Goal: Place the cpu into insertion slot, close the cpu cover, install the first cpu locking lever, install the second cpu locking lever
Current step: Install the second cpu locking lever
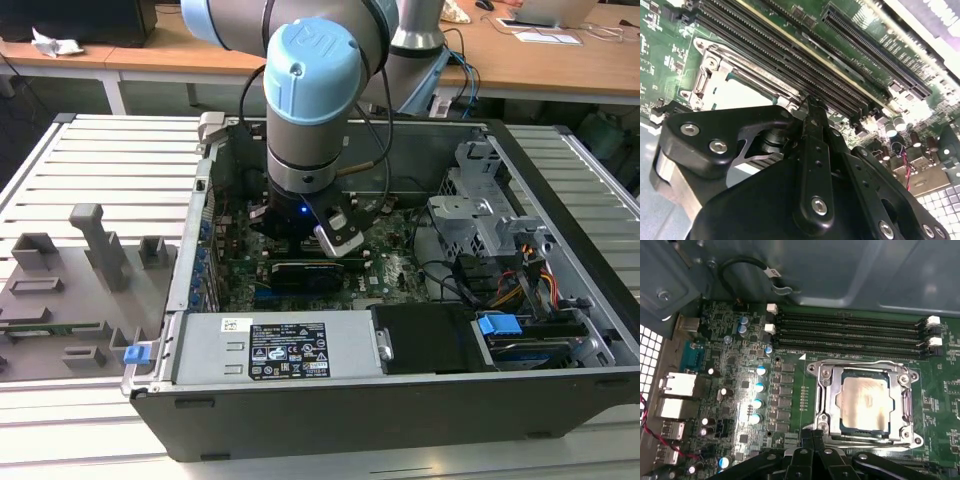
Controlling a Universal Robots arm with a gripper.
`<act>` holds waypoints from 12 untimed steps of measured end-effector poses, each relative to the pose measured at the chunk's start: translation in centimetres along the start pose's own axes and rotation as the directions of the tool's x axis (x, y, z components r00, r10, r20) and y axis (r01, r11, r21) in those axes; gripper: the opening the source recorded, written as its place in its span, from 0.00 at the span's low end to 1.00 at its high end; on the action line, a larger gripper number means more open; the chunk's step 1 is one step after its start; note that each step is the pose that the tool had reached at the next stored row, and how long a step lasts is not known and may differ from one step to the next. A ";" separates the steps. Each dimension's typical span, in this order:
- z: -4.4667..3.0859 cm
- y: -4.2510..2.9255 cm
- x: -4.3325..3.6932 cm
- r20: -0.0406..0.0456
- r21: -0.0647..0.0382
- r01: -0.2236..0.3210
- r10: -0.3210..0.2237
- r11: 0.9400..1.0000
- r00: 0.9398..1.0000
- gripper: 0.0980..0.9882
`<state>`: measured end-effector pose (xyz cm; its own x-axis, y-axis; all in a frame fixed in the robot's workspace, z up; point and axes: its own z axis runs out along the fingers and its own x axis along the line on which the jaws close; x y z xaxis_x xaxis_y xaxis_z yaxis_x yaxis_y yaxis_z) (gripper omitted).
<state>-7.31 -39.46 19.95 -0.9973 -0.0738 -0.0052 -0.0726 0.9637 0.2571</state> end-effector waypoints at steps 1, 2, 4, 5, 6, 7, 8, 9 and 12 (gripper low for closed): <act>0.09 -0.02 0.01 0.000 -0.004 0.000 0.000 1.000 1.000 0.01; 0.15 -0.03 0.02 0.001 -0.007 0.000 0.000 1.000 1.000 0.01; 0.28 -0.04 0.14 0.001 -0.011 0.000 0.000 1.000 1.000 0.01; 0.32 -0.04 0.24 0.001 -0.012 0.000 0.000 1.000 1.000 0.01; 0.37 -0.04 0.42 0.001 -0.012 0.000 0.000 1.000 1.000 0.01; 0.37 -0.03 0.53 0.002 -0.012 0.000 0.000 1.000 1.000 0.01; 0.37 -0.03 0.58 0.002 -0.012 0.000 0.000 1.000 1.000 0.01; 0.36 -0.02 0.60 0.002 -0.012 0.000 0.000 1.000 1.000 0.01; -0.23 0.14 0.60 0.002 -0.013 0.000 0.000 1.000 1.000 0.01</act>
<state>-7.92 -39.44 20.20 -0.9973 -0.0737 -0.0070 -0.0729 0.9602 0.2696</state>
